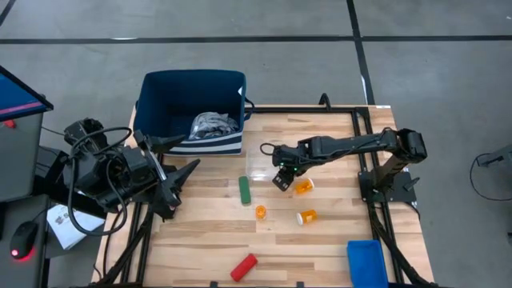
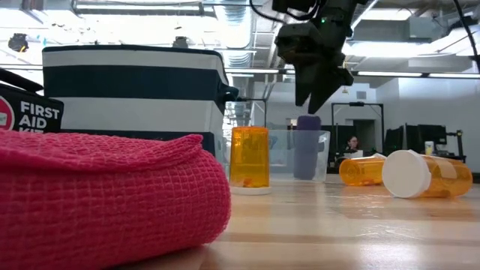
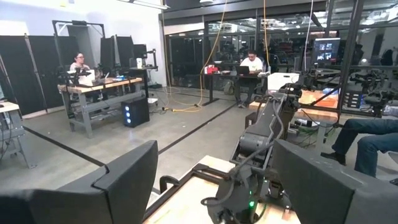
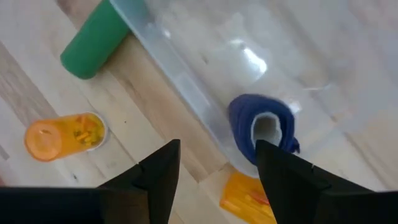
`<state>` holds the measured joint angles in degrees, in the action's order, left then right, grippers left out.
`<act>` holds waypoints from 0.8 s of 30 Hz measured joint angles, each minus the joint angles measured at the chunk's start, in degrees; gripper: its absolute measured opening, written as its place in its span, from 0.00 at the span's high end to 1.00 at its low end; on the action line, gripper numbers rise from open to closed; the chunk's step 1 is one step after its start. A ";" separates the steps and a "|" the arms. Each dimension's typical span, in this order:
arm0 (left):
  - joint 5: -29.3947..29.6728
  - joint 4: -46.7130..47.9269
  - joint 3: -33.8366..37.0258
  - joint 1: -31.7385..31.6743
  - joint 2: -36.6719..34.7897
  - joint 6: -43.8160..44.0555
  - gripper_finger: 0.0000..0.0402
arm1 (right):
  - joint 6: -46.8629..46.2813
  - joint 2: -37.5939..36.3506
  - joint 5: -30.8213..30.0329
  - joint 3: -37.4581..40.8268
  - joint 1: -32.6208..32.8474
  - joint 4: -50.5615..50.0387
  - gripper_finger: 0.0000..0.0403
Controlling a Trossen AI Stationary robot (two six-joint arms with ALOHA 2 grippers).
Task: Pick & place medical supplies in basket/bin
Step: Put the blue bandage into the transparent bin, then put the green bandage into the transparent bin
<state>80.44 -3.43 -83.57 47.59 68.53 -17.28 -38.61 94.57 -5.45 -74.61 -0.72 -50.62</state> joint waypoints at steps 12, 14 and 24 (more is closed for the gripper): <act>-0.04 0.58 0.00 0.00 0.06 0.00 0.23 | 0.66 -1.62 -0.50 -0.02 -1.17 -0.81 0.49; -0.02 1.02 0.00 0.00 0.07 0.00 0.23 | 0.23 -2.27 -0.56 0.02 -1.17 -0.74 0.49; 0.88 2.20 0.00 0.20 0.11 -0.20 0.23 | -2.20 -8.96 -0.63 0.02 3.96 6.46 0.49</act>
<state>81.32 -1.23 -83.57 47.79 68.64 -17.47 -40.81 85.61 -6.08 -74.59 3.24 -44.16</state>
